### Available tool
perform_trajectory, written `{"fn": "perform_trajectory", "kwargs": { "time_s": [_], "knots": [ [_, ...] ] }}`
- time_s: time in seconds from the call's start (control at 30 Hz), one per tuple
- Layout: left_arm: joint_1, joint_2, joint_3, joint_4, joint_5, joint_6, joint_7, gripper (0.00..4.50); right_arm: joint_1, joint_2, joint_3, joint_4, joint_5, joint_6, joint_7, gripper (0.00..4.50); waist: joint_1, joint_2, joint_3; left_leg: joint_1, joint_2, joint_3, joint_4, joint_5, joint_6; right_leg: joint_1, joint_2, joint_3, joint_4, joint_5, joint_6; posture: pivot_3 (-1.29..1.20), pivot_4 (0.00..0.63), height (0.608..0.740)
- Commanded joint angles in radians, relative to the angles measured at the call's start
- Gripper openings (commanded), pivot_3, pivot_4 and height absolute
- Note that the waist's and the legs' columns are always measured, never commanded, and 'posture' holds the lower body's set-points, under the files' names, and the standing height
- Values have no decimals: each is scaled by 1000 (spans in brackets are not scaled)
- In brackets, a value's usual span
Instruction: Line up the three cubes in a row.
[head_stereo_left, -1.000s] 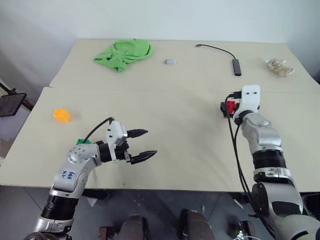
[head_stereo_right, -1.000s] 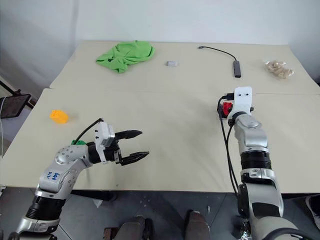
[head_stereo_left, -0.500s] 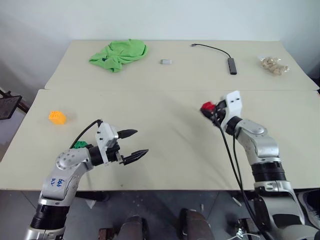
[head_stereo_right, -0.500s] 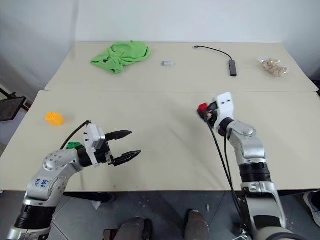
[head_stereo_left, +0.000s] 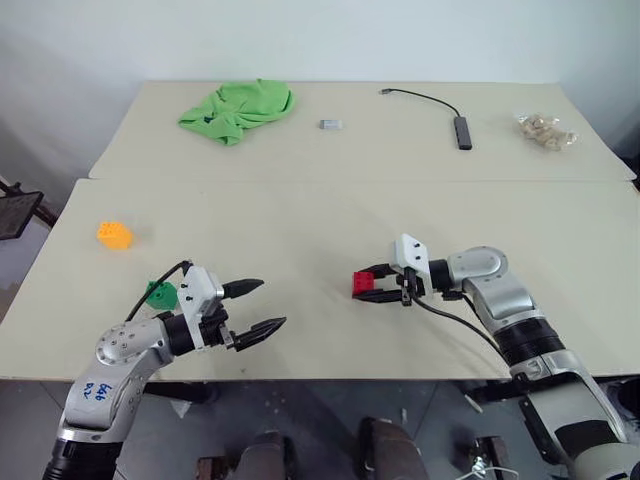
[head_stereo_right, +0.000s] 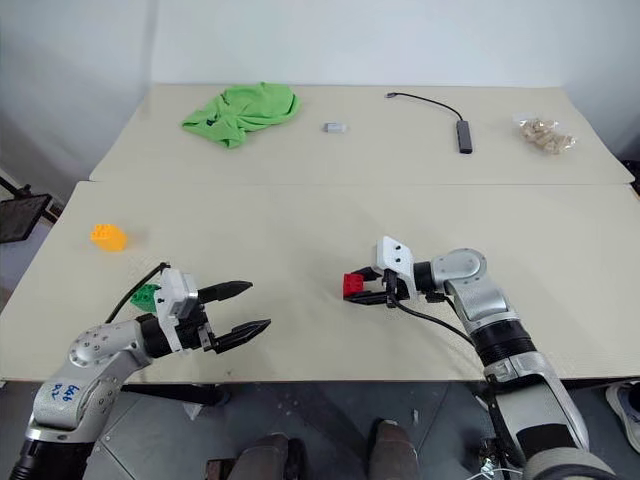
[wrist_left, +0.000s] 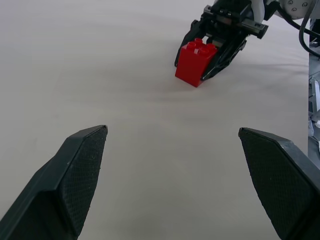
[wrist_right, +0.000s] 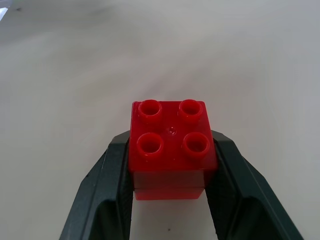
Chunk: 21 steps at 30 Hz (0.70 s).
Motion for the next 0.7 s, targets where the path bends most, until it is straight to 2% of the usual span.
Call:
{"fn": "perform_trajectory", "kwargs": {
  "time_s": [0.03,0.1,0.2,0.3,0.4,0.5,0.57,0.63,0.7],
  "knots": [
    [26,3,87,-62,-38,-33,20,4500,-11,15,-27,-1,18,-1,15,2783,0,0,0,0,0,0,0,0,0,0,0,0,0,0,0,0,150,740],
    [63,-10,156,-97,-58,-60,37,4500,-10,14,-58,-7,26,-43,1,3430,0,0,0,0,0,0,0,0,0,0,0,0,0,0,0,0,150,740],
    [204,-51,365,-184,-141,-107,69,4500,29,23,-182,-85,198,-121,98,4424,-2,0,0,-1,0,0,0,0,0,-1,0,0,-1,0,0,0,150,740],
    [349,-128,531,-239,-205,-110,153,4500,78,-19,-198,-174,246,-76,169,4467,1,-1,1,0,1,0,-1,-1,0,0,0,0,-2,0,0,0,150,740],
    [433,-221,633,-233,-230,-145,238,4500,114,-5,-223,-239,309,-87,206,4467,3,-2,1,1,1,0,0,-2,1,3,0,0,-4,0,0,0,150,740],
    [512,-324,708,-141,-142,-260,302,4500,157,68,-261,-323,407,-96,183,4467,4,-2,1,2,1,0,1,-2,1,5,0,-1,-6,0,0,0,150,740],
    [549,-371,711,-99,-127,-296,312,4500,175,76,-247,-348,411,-79,186,4467,3,-2,1,3,1,0,1,-3,1,6,0,-1,-6,0,0,0,150,740],
    [580,-387,677,-65,-100,-341,276,4500,180,61,-229,-365,426,-10,202,4467,6,-3,0,2,1,0,1,-3,2,5,0,-1,-6,0,0,0,150,740],
    [586,-403,632,-64,-90,-359,266,4500,177,73,-231,-372,434,-17,203,4467,14,-5,-1,2,0,0,1,-4,3,5,0,0,-6,0,0,0,150,740]
  ]
}}
